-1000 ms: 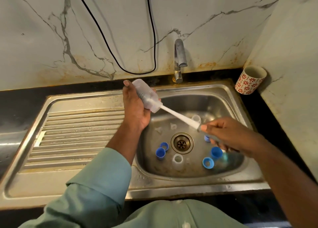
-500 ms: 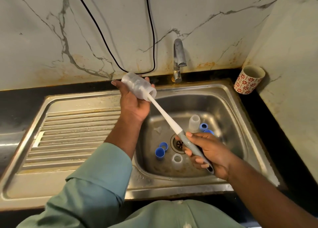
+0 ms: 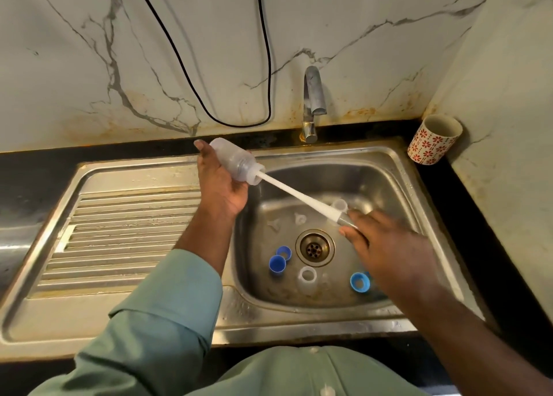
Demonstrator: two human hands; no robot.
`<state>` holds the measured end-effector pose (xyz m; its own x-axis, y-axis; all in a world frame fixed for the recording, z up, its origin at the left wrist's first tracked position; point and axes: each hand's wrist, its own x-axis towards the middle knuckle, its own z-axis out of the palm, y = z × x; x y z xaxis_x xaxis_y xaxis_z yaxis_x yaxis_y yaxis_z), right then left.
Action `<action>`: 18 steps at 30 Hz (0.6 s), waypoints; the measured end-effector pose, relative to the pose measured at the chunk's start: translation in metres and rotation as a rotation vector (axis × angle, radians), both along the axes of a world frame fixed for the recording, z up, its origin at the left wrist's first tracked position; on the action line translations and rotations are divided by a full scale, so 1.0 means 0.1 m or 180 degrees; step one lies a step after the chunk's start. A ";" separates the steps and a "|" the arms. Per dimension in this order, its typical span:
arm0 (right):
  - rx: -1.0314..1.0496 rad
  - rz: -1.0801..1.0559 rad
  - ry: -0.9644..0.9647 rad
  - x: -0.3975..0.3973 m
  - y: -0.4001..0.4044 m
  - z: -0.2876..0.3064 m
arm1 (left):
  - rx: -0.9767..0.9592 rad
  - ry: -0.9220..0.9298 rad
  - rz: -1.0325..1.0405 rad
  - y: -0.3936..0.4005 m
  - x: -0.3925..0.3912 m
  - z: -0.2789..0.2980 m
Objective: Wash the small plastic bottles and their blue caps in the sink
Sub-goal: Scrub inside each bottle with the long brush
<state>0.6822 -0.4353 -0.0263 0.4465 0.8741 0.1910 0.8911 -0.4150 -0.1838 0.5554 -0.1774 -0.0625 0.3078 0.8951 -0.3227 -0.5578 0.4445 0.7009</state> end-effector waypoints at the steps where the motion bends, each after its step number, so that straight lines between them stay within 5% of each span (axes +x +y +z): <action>1: -0.0131 -0.0005 0.0282 -0.04 0.00 0.02 | 0.0039 0.0177 0.0016 -0.01 0.00 0.00; 5: -0.0645 0.0391 0.2032 0.14 0.03 0.12 | -0.0059 0.0166 -0.0283 -0.01 -0.11 0.00; 11: 0.0052 -0.0315 0.3546 0.06 0.12 -0.10 | 0.0401 0.0051 -0.0130 0.01 -0.07 0.06; 15: -0.0345 -0.0020 0.2904 -0.08 0.08 -0.16 | 0.0604 0.0436 0.0006 -0.02 -0.07 0.10; 18: -0.0298 0.0247 0.2949 0.05 0.05 -0.04 | 0.0544 0.0094 -0.0156 0.00 -0.13 0.01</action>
<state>0.6870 -0.4303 -0.0304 0.3255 0.9017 -0.2846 0.4317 -0.4095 -0.8037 0.5422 -0.1771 -0.0616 0.3451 0.9218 -0.1765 -0.5165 0.3435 0.7843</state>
